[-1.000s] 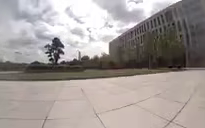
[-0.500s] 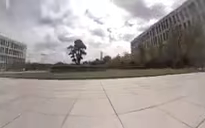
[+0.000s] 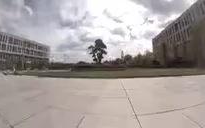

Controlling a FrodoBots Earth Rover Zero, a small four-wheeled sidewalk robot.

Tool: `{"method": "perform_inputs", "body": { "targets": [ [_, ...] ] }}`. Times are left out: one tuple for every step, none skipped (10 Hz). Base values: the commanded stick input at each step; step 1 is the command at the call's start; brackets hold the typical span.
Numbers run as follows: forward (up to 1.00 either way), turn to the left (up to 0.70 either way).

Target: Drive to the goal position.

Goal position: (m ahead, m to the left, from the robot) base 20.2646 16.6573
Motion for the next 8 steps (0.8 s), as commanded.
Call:
{"method": "perform_inputs", "body": {
  "targets": [
    [0.0,0.06],
    [0.7,0.0],
    [0.7,0.0],
    [0.7,0.0],
    [0.7,0.0],
    [0.7,0.12],
    [0.7,0.08],
    [0.7,0.31]
  ]
}}
